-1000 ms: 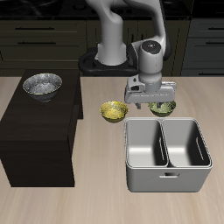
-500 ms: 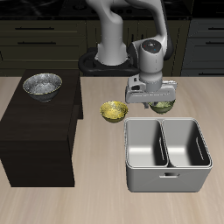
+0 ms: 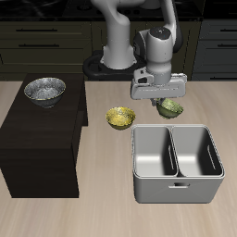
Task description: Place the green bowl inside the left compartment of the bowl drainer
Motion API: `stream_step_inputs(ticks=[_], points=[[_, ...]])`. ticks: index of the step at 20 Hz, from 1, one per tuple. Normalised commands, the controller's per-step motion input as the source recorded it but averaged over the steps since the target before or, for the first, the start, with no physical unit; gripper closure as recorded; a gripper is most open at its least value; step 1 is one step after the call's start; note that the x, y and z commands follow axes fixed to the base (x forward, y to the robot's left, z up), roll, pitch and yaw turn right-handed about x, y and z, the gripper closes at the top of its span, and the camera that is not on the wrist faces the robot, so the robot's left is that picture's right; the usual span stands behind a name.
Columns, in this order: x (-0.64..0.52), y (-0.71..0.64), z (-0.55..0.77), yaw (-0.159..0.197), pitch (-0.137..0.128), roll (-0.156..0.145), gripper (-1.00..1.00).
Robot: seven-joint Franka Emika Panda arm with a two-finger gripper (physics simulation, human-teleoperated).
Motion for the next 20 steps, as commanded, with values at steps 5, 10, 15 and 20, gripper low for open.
stream_step_inputs(ticks=[5, 10, 15, 20], points=[[0.01, -0.08, 0.56, 0.026, -0.049, 0.006, 1.00], [-0.01, -0.04, 0.38, 0.025, -0.042, 0.004, 1.00], [-0.01, -0.08, 0.58, 0.025, -0.067, -0.012, 1.00], [-0.06, -0.08, 0.55, 0.001, -0.054, -0.003, 1.00]])
